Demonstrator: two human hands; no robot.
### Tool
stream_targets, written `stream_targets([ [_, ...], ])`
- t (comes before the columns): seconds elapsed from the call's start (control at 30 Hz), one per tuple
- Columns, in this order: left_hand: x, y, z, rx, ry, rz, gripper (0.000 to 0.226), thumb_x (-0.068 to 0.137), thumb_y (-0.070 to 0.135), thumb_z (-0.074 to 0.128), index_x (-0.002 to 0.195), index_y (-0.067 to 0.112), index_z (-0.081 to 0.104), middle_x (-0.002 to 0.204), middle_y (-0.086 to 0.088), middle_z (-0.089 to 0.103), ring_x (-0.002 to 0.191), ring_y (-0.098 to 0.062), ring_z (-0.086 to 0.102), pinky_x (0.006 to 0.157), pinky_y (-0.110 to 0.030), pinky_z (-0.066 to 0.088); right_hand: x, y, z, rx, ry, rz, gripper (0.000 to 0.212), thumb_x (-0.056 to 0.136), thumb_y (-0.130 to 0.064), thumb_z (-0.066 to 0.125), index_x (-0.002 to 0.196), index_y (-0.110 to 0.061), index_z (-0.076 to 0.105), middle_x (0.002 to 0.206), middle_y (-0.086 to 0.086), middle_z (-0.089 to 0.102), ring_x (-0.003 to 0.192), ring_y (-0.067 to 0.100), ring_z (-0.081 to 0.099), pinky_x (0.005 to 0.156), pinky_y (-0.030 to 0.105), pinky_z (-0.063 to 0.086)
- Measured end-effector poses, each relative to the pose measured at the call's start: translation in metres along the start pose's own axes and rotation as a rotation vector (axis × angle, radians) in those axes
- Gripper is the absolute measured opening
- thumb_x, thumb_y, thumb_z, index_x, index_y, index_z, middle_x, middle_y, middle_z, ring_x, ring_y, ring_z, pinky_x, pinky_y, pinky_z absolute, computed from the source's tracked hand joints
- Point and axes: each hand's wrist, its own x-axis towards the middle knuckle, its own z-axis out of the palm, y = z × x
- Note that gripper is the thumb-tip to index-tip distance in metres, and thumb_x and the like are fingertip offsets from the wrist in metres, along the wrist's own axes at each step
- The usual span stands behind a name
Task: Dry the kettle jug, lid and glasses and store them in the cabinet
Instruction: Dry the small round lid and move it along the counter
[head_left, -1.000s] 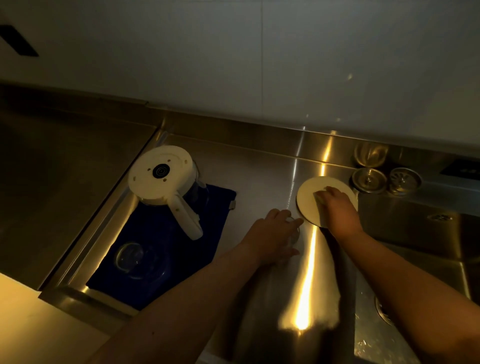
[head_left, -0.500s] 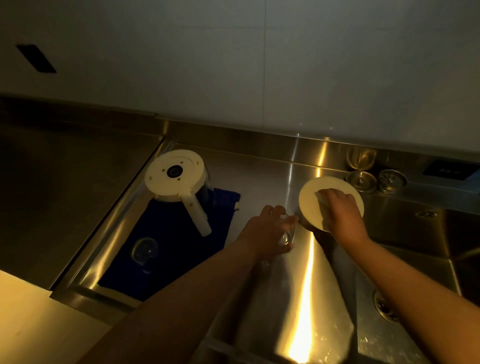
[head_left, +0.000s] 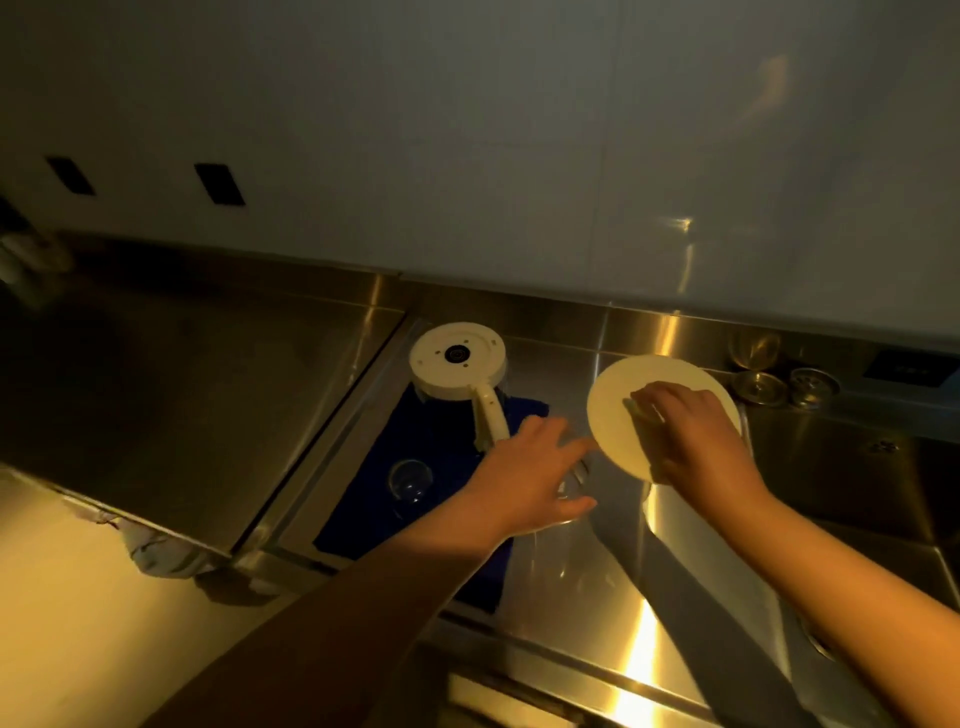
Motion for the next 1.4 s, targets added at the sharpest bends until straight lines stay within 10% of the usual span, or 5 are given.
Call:
stream_targets([
  [0.77, -0.325, -0.194, -0.123, 0.048, 0.038, -0.478, 0.061, 0.081, 0.052, 0.062, 0.134, 0.028, 0.044, 0.126, -0.004, 0.044, 0.117, -0.02, 0.039, 0.09, -0.04, 0.045, 0.025, -0.37, 0.128, -0.043, -0.278, -0.423, 0.089, 0.065, -0.012, 0.08, 0.141, -0.018, 0.033, 0.146, 0.006, 0.033, 0.127, 0.029, 0.032, 0.104, 0.041, 0.027],
  [1.4, -0.388, -0.455, -0.174, 0.158, 0.151, -0.9, 0.066, 0.076, 0.059, 0.064, 0.132, 0.031, 0.044, 0.134, -0.003, 0.045, 0.119, -0.021, 0.044, 0.084, -0.034, 0.047, 0.23, -0.597, 0.26, 0.086, -0.406, -0.746, 0.072, 0.08, -0.013, 0.07, 0.141, -0.015, 0.033, 0.146, 0.006, 0.034, 0.132, 0.023, 0.03, 0.11, 0.04, 0.026],
])
